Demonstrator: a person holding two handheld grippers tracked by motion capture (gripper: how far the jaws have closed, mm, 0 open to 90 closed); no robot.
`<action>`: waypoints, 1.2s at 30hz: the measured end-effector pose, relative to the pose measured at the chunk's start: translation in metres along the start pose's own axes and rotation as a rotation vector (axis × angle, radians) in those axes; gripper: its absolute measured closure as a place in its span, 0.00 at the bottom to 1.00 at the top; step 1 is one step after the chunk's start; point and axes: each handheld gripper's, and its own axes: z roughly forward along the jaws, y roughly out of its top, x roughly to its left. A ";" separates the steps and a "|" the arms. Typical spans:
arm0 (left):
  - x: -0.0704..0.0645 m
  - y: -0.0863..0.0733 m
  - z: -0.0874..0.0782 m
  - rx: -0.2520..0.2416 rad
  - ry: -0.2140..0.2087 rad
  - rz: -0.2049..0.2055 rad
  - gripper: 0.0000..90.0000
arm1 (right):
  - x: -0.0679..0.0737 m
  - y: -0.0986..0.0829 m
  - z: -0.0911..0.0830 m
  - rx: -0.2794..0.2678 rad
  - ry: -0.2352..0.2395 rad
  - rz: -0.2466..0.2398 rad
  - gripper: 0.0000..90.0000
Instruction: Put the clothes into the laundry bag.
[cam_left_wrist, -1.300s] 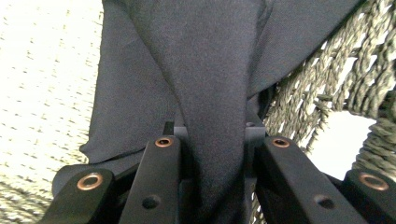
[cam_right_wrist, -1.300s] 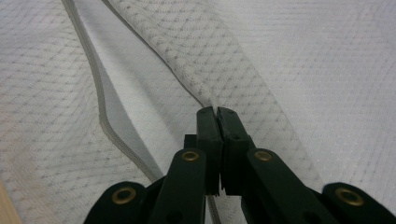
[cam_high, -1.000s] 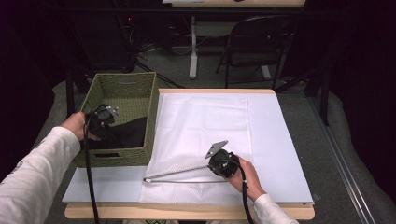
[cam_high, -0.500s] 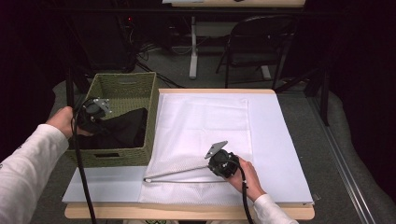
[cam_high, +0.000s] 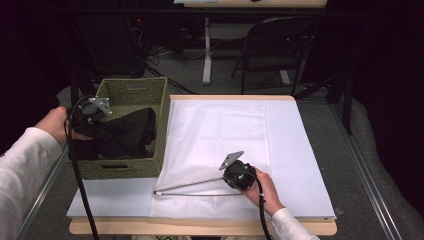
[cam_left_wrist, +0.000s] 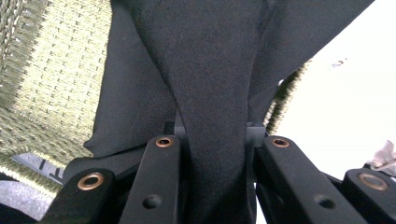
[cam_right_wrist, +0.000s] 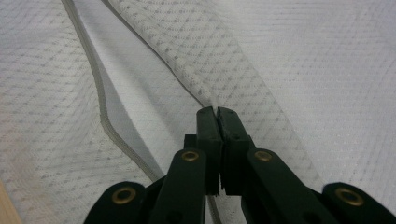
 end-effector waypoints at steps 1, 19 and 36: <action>0.000 0.000 0.000 0.000 0.000 0.000 0.84 | 0.000 0.000 0.000 0.000 0.000 0.000 0.99; -0.045 0.012 -0.033 -0.027 -0.002 0.025 0.84 | 0.001 0.001 0.000 -0.001 -0.005 -0.004 0.99; -0.093 0.010 -0.014 -0.067 -0.074 0.042 0.84 | 0.003 0.001 -0.001 -0.005 -0.026 0.001 0.99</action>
